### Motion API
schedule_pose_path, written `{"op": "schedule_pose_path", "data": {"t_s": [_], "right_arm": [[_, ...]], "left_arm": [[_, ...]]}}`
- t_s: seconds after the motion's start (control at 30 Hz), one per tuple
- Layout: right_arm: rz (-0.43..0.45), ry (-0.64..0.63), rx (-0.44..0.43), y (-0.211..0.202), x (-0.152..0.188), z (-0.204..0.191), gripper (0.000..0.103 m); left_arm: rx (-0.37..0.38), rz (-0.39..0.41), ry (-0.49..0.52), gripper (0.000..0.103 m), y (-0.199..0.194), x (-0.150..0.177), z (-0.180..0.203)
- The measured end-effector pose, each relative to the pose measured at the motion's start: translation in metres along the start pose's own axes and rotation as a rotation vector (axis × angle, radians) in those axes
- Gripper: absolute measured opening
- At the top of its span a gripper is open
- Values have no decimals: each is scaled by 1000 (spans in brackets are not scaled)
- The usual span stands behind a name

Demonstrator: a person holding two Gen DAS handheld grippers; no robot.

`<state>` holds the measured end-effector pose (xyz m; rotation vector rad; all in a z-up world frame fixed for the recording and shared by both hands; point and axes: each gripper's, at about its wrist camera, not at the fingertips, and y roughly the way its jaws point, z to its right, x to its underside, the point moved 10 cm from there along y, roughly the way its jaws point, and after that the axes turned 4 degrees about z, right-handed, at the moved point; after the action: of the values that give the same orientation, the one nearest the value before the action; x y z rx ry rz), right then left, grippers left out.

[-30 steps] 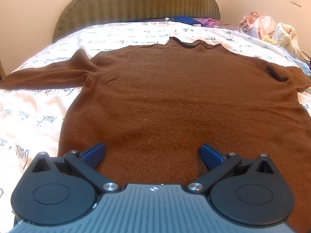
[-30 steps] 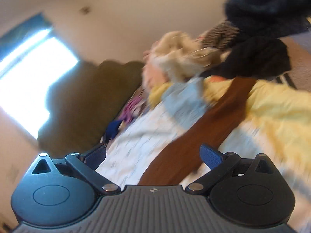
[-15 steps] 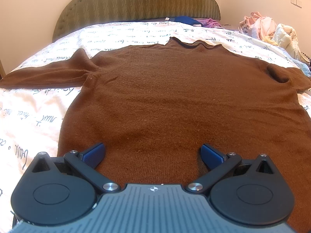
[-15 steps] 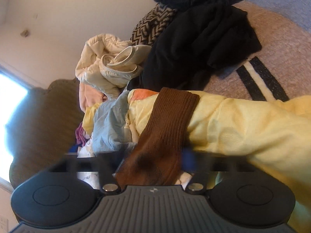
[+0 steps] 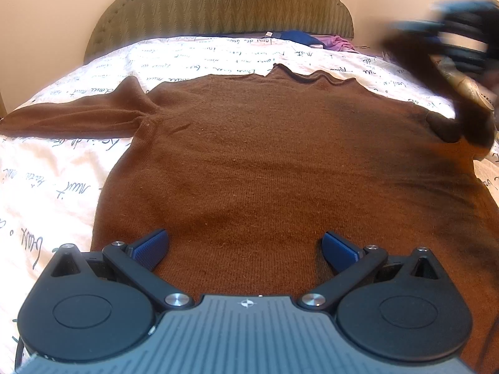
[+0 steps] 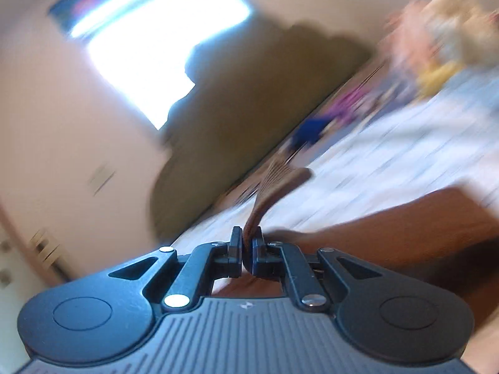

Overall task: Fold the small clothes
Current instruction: 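Fold the held sleeve across the sweater body and open the right tool, then grasp the other sleeve cuff with the left tool and fold it across the body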

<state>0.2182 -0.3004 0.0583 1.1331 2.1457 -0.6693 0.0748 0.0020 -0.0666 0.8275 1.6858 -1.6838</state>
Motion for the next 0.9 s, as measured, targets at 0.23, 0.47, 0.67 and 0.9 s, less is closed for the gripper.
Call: {"op": "schedule_pose_path", "data": {"t_s": [0.23, 0.47, 0.67, 0.9], "right_arm": [[-149, -67, 85, 39, 120, -45, 53], [-54, -120, 112, -51, 99, -16, 67], [-111, -65, 238, -60, 124, 38, 68], [-73, 36, 187, -68, 125, 49, 68]], "left_arm": [[56, 30, -46, 103, -7, -1, -4], [260, 72, -292, 103, -13, -64, -11], [347, -37, -459, 81, 62, -118, -15], [189, -137, -413, 0, 127, -114, -9]]}}
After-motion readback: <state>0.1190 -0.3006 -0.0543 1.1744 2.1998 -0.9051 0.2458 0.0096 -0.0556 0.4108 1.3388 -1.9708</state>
